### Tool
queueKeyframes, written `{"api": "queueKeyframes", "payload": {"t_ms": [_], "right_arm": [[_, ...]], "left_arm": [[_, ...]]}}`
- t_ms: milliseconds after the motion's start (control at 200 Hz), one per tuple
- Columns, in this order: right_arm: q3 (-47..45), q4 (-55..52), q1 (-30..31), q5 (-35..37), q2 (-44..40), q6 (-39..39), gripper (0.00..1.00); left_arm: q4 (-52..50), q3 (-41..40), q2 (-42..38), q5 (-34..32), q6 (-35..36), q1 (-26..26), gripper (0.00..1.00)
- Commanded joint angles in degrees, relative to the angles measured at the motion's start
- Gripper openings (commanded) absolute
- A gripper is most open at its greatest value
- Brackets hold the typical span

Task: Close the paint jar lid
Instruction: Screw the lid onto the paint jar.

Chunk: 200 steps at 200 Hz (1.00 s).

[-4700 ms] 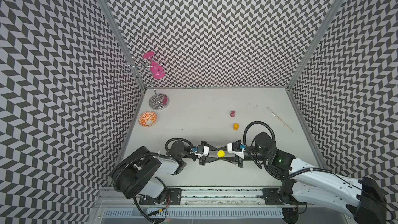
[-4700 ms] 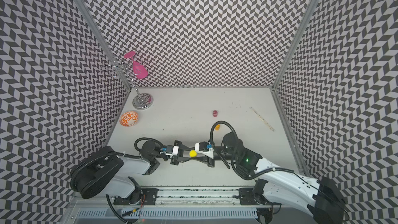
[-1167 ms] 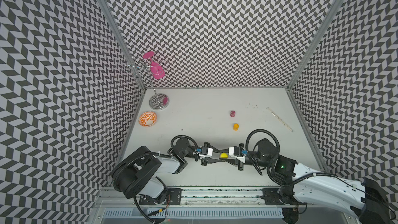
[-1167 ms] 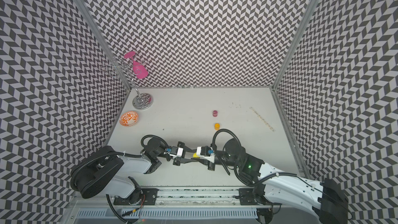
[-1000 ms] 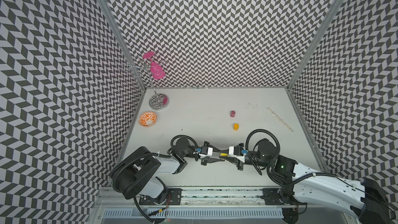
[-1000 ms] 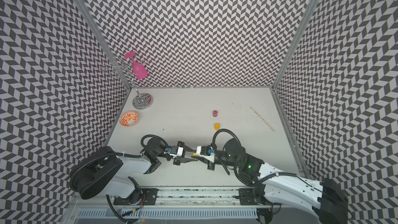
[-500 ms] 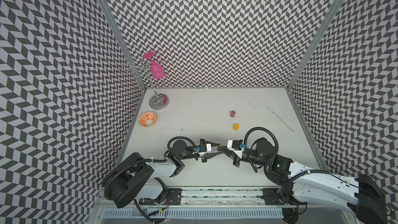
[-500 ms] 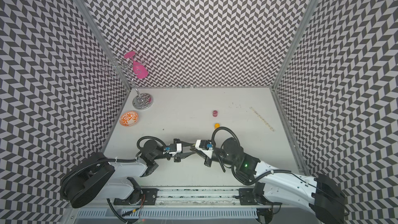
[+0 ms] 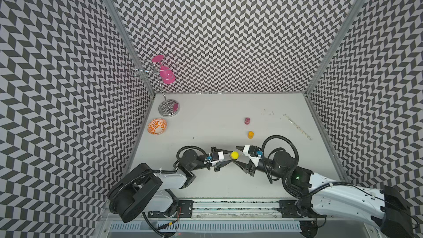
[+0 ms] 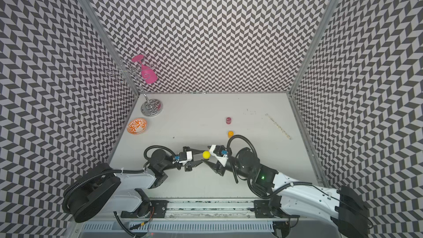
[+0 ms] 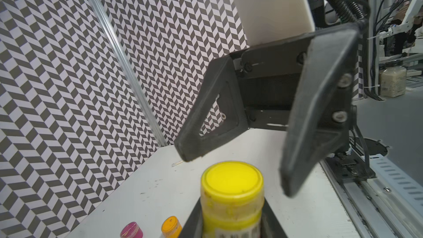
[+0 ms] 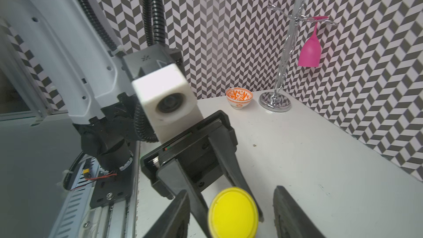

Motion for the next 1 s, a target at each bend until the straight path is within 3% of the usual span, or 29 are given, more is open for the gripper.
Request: {"api": "queueKeyframes", "payload": {"t_ms": [0, 145, 426, 651, 776, 916, 996], "right_arm": [[0.9, 1.6, -0.2, 1.1, -1.1, -0.6, 0.58], [1.8, 0.5, -0.2, -3.3, 0.7, -2.2, 0.56], [2.5, 0.6, -0.1, -2.5, 2.5, -1.7, 0.30], [1.8, 3.6, -0.1, -0.1, 3.4, 0.3, 0.18], [2.7, 4.6, 0.6, 7.2, 6.2, 7.0, 0.09], [4.9, 2.5, 2.2, 15.7, 10.5, 17.1, 0.00], [5.4, 2.5, 3.8, 19.6, 13.5, 22.1, 0.00]], "left_arm": [[3.0, 0.7, 0.1, 1.8, -0.2, -0.1, 0.25], [3.0, 0.7, 0.0, 2.2, -0.2, -0.1, 0.25], [2.6, 0.8, 0.0, 1.7, 0.0, -0.1, 0.25], [1.6, 0.8, -0.3, -1.9, 0.7, -0.3, 0.25], [2.2, -0.9, -2.1, -12.0, 4.2, -2.0, 0.25], [4.1, -4.0, -5.4, -31.9, 11.0, -6.3, 0.24], [7.7, -5.9, -6.6, -41.5, 13.6, -8.2, 0.24]]}}
